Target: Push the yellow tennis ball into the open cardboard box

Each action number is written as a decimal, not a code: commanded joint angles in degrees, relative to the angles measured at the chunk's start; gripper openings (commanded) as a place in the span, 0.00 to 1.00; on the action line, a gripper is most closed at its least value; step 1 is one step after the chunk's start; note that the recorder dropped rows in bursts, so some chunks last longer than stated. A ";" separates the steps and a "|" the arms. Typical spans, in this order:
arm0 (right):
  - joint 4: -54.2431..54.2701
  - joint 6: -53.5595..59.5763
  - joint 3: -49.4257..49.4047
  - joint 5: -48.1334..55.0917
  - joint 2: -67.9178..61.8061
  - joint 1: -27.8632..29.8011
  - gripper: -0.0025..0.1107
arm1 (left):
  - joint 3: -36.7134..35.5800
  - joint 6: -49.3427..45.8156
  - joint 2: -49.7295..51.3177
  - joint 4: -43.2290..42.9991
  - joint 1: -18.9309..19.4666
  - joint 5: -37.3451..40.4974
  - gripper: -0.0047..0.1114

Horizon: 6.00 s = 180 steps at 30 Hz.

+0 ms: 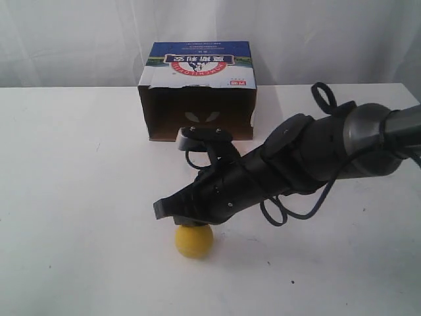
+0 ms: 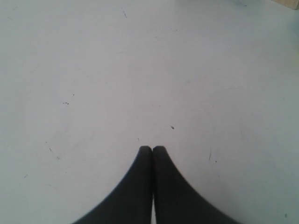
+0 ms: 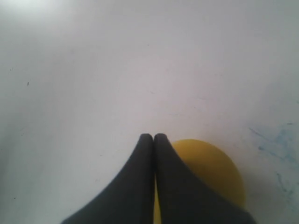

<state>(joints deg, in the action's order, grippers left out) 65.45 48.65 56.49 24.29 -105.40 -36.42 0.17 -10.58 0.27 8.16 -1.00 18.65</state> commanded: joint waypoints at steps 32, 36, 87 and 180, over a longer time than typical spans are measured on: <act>-51.50 -40.80 8.63 2.37 -4.32 -2.00 0.02 | -0.17 -1.72 -0.27 0.39 -0.41 -0.14 0.04; -43.44 -32.80 8.76 0.91 -4.32 -3.55 0.02 | -0.17 -1.72 -0.27 0.50 -0.41 -1.49 0.04; -44.07 -34.71 10.41 -8.16 -7.19 -3.67 0.02 | -0.17 1.73 -0.27 34.02 -0.41 -7.04 0.04; -47.32 -37.22 17.77 -20.79 -10.90 -2.90 0.02 | -0.17 1.61 -0.27 33.82 -0.41 -6.13 0.04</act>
<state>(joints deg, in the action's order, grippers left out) 18.09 11.59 74.67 4.23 -116.40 -39.59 0.17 -9.09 0.27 41.07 -1.00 12.23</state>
